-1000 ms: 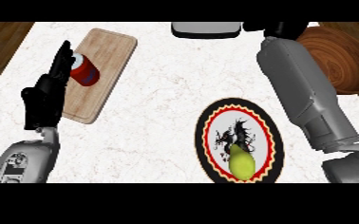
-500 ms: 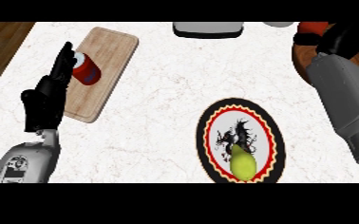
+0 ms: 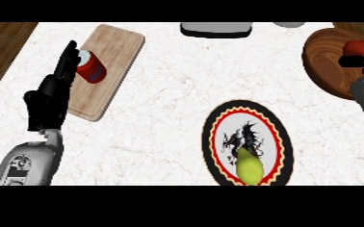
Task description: Pick the bell pepper from the plate and place it in the bowl
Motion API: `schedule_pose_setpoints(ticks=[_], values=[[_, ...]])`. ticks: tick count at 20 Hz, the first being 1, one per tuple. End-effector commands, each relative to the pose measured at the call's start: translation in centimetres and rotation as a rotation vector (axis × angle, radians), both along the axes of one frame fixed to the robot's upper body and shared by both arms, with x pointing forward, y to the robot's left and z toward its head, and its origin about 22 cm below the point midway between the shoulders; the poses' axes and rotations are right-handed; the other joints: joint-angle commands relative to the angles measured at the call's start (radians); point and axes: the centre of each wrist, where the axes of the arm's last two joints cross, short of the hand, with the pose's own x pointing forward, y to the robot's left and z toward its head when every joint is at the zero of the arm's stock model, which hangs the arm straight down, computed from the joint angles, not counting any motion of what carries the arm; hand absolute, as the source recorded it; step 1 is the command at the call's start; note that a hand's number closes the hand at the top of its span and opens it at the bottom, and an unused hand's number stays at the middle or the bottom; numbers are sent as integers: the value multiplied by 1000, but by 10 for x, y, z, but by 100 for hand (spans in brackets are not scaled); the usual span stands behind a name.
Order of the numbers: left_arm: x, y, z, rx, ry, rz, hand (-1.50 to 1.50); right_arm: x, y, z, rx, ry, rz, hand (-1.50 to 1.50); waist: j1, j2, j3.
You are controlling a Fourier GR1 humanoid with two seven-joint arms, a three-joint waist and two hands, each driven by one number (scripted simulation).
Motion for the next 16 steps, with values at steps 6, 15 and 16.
schedule_pose_setpoints(ticks=[6, 15, 16], values=[[4, 3, 13, -2, -24, -8, 0, -23, -33, -12, 236, -63, 6, -150, 19, 12, 7], [4, -8, 5, -6, -20, 0, 0, -30, -45, -5, 256, -313, 162, -150, 7, 6, 5], [-3, 4, -2, -1, -9, 11, 0, -41, -63, -2, 275, -329, 145, -150, 9, 5, 4]])
